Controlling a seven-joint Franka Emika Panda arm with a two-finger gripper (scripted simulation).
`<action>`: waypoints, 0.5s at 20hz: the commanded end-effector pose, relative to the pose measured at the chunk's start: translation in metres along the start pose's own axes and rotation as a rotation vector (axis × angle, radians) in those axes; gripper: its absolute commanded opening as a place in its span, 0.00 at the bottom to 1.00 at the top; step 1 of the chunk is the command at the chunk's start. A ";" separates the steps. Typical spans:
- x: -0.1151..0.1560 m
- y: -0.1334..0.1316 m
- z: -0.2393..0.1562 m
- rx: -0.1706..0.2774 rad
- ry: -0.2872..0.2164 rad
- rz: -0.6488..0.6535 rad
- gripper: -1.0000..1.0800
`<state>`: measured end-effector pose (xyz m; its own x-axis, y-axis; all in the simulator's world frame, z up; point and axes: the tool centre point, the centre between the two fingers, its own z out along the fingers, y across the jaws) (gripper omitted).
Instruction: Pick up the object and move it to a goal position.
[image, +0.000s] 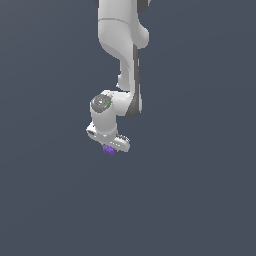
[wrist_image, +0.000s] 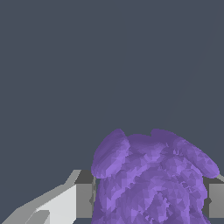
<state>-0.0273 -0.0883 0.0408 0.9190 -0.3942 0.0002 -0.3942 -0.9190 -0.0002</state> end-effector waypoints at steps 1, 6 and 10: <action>0.000 0.000 0.001 0.000 0.000 0.001 0.00; 0.000 0.000 0.001 0.000 0.000 0.001 0.00; 0.000 -0.001 -0.001 0.000 0.004 0.003 0.00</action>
<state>-0.0270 -0.0881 0.0412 0.9182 -0.3961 0.0023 -0.3961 -0.9182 -0.0003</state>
